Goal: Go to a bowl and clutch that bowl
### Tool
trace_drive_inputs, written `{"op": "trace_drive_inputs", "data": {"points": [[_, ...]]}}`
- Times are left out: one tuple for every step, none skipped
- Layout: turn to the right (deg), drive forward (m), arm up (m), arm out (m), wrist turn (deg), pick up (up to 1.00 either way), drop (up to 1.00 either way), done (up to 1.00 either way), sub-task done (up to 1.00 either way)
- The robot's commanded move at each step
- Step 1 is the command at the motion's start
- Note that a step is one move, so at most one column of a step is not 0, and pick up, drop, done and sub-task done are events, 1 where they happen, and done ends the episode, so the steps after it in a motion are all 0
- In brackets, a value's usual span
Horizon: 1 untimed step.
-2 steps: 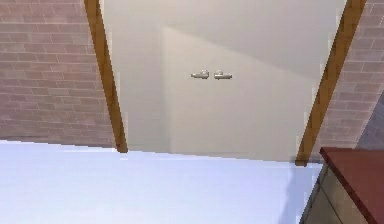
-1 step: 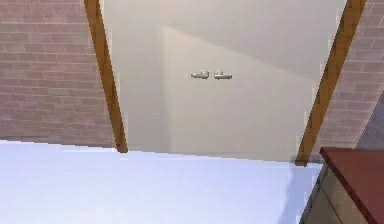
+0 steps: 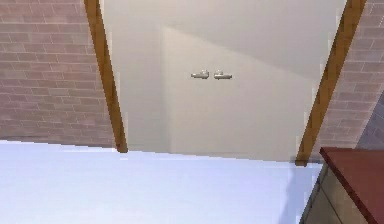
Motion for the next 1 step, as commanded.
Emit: {"op": "trace_drive_inputs", "data": {"points": [[0.0, 0.0, -0.08, 0.0, 0.0, 0.0, 0.0, 0.0, 0.0]]}}
